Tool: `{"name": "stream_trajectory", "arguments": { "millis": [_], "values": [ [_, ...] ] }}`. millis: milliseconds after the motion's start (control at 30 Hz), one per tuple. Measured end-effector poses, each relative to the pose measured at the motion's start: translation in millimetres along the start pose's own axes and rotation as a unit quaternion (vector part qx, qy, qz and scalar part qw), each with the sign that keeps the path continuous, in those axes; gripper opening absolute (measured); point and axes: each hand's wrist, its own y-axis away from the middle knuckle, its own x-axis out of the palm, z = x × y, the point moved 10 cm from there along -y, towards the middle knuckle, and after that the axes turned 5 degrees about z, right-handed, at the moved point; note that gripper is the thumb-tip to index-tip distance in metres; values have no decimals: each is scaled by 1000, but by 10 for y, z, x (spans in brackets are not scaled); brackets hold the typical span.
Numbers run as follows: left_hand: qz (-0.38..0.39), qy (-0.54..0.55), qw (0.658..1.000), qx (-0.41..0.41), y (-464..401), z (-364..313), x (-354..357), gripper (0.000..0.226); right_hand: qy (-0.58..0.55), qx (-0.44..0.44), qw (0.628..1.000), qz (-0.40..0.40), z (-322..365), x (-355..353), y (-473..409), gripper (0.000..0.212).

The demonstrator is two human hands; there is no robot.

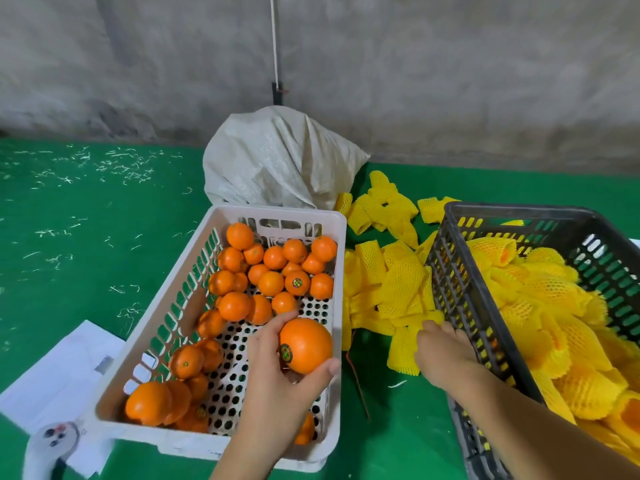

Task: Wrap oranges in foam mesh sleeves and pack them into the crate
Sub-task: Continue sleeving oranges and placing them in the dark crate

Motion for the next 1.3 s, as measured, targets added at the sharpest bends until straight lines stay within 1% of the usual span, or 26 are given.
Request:
{"name": "stream_trajectory", "arguments": {
  "millis": [33,67,100,133,167,233,300,333,367,400,433,467,533,567,600,667,700,733,800,867,900,1000,1100,1167,1233,1300],
  "values": [
    [6,36,999,-20,38,20,65,78,-118,-18,991,-55,75,-187,109,27],
    [16,79,996,-39,69,44,161,76,-260,-35,960,-95,150,-338,247,21],
    [26,128,990,-61,100,70,279,75,-396,-51,908,-122,231,-447,404,16],
    [36,180,980,-82,130,102,409,75,-499,-60,853,-144,301,-508,562,12],
    [46,232,967,-98,151,136,539,76,-562,-62,808,-165,365,-547,722,14],
    [93,307,942,-100,197,156,731,79,-647,-58,738,-179,481,-497,970,32],
    [145,342,922,-107,212,137,793,83,-726,-41,672,-141,575,-347,1098,47],
    [174,354,912,-112,210,128,813,85,-750,-32,650,-119,595,-288,1129,48],
    [203,360,903,-114,231,109,830,85,-755,-26,646,-112,586,-261,1158,42],
    [230,356,899,-110,263,93,843,82,-743,-19,657,-123,548,-279,1194,30],
    [252,342,899,-105,288,76,859,80,-731,-11,666,-145,494,-321,1229,18],
    [270,324,901,-100,320,66,877,80,-725,-8,668,-168,448,-368,1278,11],
    [286,303,904,-96,353,46,901,89,-725,-22,659,-201,415,-465,1340,10],
    [283,305,904,-97,358,44,899,95,-720,-30,662,-206,411,-491,1359,11],
    [273,311,905,-99,352,51,891,96,-711,-35,670,-211,408,-501,1374,11],
    [230,321,913,-106,309,94,858,82,-689,-42,689,-221,368,-491,1401,9],
    [208,314,920,-104,292,114,847,74,-679,-46,697,-226,341,-491,1423,8],
    [192,299,929,-98,277,126,847,71,-674,-53,701,-229,321,-497,1447,9],
    [176,265,944,-85,261,146,861,74,-675,-76,697,-231,306,-526,1511,17],
    [160,247,954,-64,242,136,852,76,-652,-106,710,-243,329,-593,1612,27],
    [152,247,956,-54,234,131,841,77,-628,-119,725,-255,349,-621,1673,27],
    [134,252,958,-35,220,158,791,87,-561,-159,761,-285,464,-685,1831,13],
    [147,264,953,-27,221,211,792,90,-537,-191,767,-295,511,-755,1824,12],
    [155,248,956,-30,218,233,818,87,-533,-199,768,-293,469,-811,1741,13],
    [133,200,971,-7,220,176,802,79,-517,-208,773,-302,406,-871,1704,12],
    [83,186,979,-3,206,124,755,74,-487,-222,782,-319,354,-948,1729,10]
  ]
}}
